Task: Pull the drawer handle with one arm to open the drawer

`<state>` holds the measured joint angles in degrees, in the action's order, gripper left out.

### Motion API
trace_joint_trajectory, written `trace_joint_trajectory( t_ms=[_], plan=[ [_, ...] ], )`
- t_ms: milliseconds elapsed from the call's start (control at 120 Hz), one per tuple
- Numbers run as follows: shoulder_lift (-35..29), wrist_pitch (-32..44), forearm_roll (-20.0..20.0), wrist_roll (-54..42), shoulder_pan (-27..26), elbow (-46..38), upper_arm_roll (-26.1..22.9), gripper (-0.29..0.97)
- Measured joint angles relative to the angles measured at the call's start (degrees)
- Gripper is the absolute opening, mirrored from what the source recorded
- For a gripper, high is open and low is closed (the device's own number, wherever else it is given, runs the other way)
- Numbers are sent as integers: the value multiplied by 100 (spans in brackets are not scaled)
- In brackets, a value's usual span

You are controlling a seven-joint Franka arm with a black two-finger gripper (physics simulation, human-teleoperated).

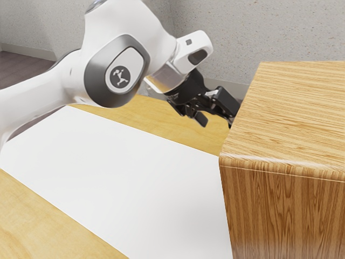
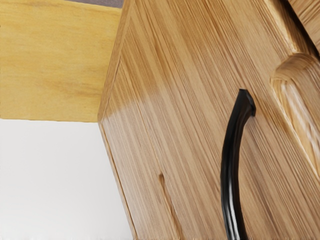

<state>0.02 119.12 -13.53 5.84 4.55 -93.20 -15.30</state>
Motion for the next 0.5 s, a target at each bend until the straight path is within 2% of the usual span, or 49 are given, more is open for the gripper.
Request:
trace_joint_trajectory(
  t_ms=[500],
  plan=[
    [-38,-87,6,-12,-494,-6,517,68]
  ],
)
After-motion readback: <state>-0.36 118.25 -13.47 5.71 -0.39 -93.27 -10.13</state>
